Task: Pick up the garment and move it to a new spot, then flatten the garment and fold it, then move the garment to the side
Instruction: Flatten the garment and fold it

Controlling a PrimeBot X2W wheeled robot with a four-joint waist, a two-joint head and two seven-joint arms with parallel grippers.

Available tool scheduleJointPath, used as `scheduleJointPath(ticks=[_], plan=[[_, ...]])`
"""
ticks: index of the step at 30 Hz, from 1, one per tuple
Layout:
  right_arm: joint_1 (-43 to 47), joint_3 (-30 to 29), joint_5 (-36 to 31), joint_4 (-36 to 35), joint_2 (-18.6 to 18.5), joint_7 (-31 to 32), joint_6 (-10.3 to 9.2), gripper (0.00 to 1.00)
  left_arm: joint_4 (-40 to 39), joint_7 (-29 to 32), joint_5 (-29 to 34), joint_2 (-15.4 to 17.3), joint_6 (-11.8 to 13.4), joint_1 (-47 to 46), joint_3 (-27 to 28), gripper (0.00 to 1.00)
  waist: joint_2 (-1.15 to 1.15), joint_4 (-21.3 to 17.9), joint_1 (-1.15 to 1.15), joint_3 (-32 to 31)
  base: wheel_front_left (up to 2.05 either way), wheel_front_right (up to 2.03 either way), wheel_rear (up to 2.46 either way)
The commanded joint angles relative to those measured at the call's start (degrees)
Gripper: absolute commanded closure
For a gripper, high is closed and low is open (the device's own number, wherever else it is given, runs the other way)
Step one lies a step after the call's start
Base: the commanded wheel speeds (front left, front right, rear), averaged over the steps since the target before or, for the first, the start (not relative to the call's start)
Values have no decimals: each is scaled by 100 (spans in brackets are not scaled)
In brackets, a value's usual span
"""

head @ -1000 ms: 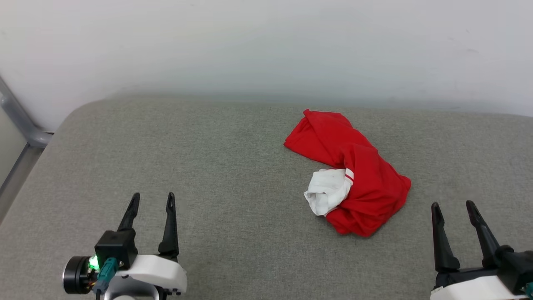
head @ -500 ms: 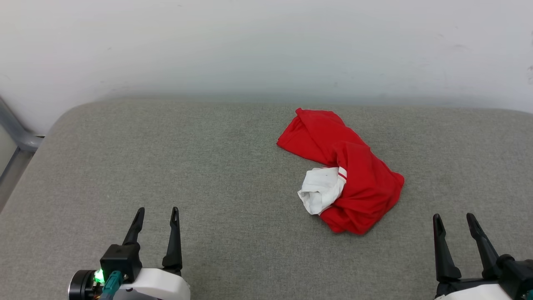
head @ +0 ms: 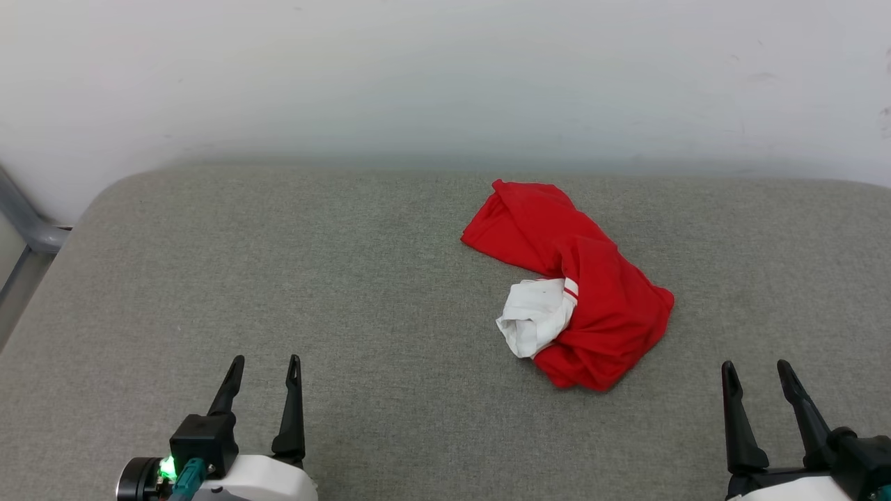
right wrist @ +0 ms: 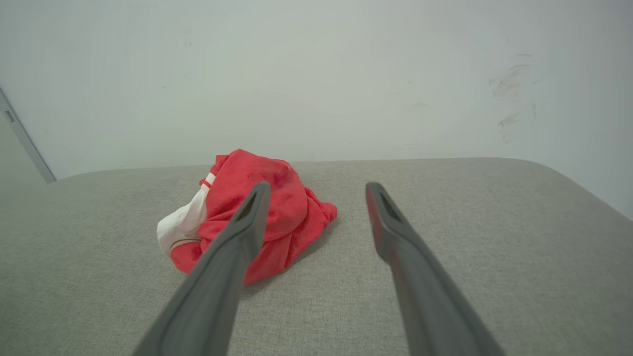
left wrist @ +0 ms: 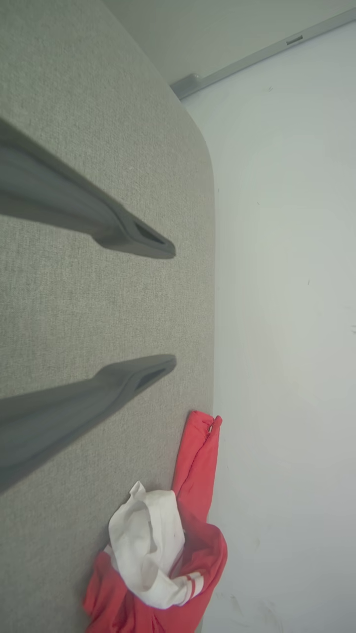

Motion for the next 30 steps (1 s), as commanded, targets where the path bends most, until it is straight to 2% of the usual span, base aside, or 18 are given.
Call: scheduleJointPath(ticks=[1, 5, 10, 16, 20, 25, 27, 30], plan=[[52, -1, 18, 6, 9, -12, -4, 0, 19, -15, 33, -9, -26, 45, 31, 0, 0, 2, 0, 0, 0, 0, 0], [7, -53, 0, -14, 8, -12, -4, 0, 31, -15, 102, -61, -83, 25, 87, 0, 0, 5, 0, 3, 0, 0, 0], [-289, -415, -25, -195, 8, -12, -4, 0, 88, -15, 169, -122, -175, -48, 117, 0, 0, 46, 0, 29, 0, 0, 0], [-1105, -618, -359, -628, -57, -12, -4, 0, 76, -15, 218, -176, -217, -122, 93, 0, 0, 119, 0, 136, 0, 0, 0], [-1930, -392, -333, -542, -559, -13, -4, 0, 39, -15, 251, -201, -240, -246, 81, 0, 0, 180, 0, 321, 0, 0, 0], [-3047, 436, -160, 136, -1412, -12, -5, 0, -1, -15, 282, -223, -267, -389, 67, 0, 0, 298, 0, 542, 0, 0, 0], [-3471, 824, 27, 451, -1714, 203, -5, 0, -17, -15, 274, -236, -273, -448, 57, 0, 0, 352, 0, 640, 0, 0, 0], [-4133, 1447, 468, 867, -2186, 1023, -5, 0, -57, -15, 266, -245, -277, -519, 15, 0, 0, 444, 0, 791, 0, 0, 0]])
